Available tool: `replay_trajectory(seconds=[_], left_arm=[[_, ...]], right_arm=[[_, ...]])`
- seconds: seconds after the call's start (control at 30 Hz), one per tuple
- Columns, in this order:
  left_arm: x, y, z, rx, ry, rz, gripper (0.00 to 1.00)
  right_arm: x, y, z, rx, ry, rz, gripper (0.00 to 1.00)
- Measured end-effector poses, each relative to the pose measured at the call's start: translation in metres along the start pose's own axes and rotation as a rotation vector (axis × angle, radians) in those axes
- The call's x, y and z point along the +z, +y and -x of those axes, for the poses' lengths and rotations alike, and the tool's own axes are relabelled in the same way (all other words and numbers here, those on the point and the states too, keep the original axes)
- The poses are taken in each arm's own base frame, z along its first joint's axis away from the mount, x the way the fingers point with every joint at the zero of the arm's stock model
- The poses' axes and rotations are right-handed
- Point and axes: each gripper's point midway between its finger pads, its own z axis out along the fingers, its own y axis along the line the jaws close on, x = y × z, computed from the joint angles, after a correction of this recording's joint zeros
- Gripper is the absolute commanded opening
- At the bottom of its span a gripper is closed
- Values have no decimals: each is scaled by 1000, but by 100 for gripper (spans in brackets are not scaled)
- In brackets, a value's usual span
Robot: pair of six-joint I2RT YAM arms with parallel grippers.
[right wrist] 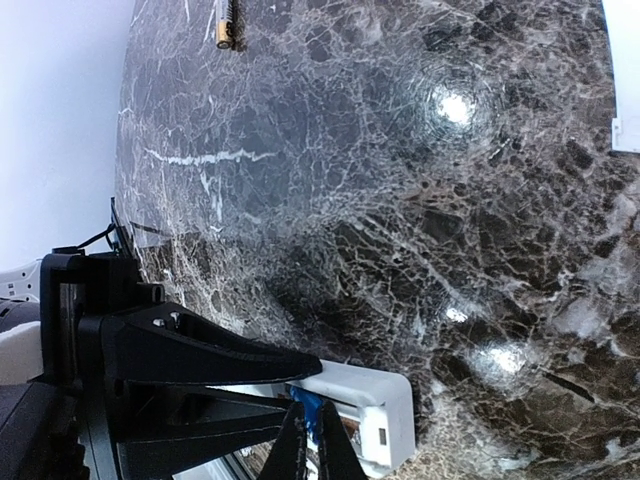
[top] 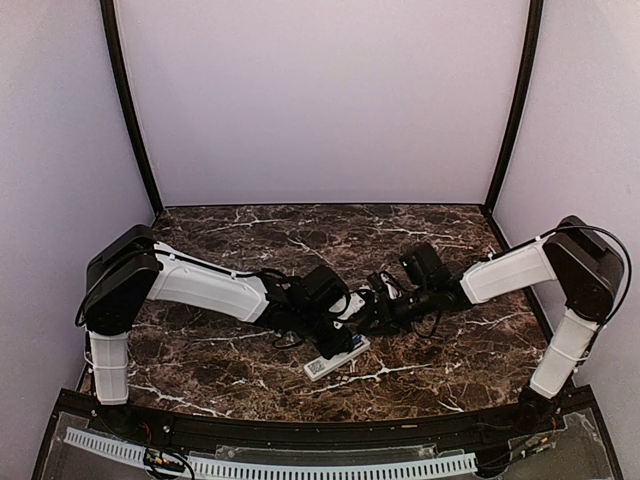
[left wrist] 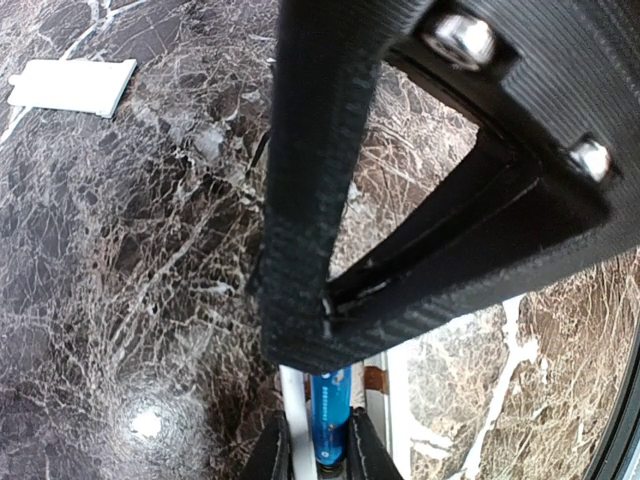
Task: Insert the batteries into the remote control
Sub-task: Load the battery into the battery compartment.
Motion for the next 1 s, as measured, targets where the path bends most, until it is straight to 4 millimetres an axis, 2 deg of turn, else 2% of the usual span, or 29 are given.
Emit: replay_trajectory(seconds=[0.4,0.73,0.87,1.0], left_arm=[[0,0,0,3,0,0,0],[0,0,0,3,0,1,0],[0,0,0,2,1,1,11],[0,0,0,4,2,2,16]], right_arm=[[2,-7,-2,-3,-11,-37,7],[3,-11,-5,-4,-5,-61,5],[4,-10,-5,-4,-10,-62,4],[10,-8,1,-13,-35,-59,2]])
